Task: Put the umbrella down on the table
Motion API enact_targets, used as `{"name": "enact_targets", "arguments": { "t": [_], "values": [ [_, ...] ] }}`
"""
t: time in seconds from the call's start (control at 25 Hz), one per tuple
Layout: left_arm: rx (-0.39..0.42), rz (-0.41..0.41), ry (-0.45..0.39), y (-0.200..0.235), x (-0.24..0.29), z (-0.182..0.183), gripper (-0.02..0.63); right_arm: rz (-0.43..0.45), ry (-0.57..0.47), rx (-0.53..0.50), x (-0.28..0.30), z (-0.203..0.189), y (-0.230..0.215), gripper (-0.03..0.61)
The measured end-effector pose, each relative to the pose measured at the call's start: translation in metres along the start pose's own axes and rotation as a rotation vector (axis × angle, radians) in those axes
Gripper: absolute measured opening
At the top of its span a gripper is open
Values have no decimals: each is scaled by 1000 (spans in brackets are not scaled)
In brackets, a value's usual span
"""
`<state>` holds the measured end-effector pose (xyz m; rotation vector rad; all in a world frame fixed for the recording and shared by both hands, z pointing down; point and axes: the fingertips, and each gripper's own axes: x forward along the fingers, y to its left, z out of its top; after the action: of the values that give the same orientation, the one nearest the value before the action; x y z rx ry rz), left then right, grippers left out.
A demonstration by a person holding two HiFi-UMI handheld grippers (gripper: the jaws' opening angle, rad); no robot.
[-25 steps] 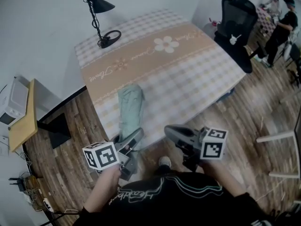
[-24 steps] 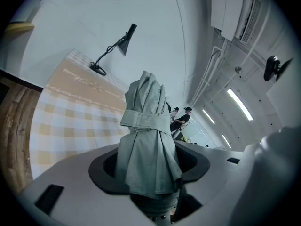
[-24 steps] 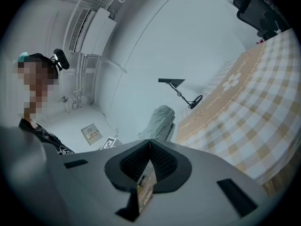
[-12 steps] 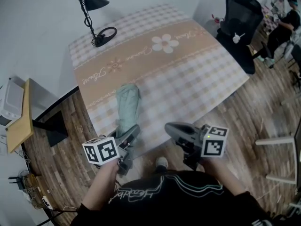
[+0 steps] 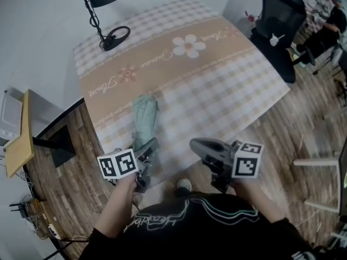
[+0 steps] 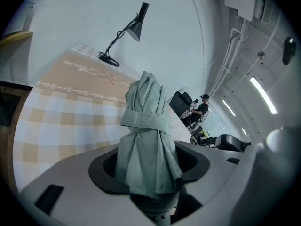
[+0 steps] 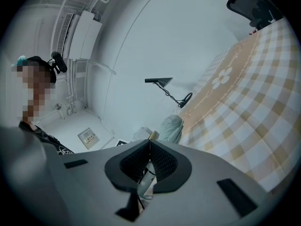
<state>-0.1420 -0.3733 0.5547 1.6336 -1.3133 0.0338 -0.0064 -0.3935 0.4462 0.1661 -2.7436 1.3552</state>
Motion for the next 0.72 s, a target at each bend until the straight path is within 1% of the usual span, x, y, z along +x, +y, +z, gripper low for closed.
{"name": "enact_targets", "arguments": {
  "t": [0.32,0.48,0.56,0.72],
  "values": [
    [-32,60,35,24,32,-5,250,-12,-2,23,-4,6,-18,12],
    [-40,119,60,41,44,-11,250,-16,2,42,-7,5,-26,12],
    [-40,150,72,49,48,-15,251,-19,3,51,-8,4,-29,12],
    [-23,179,77,53,52,-16,252,-24,-7,60,-12,4,-35,12]
  ]
}}
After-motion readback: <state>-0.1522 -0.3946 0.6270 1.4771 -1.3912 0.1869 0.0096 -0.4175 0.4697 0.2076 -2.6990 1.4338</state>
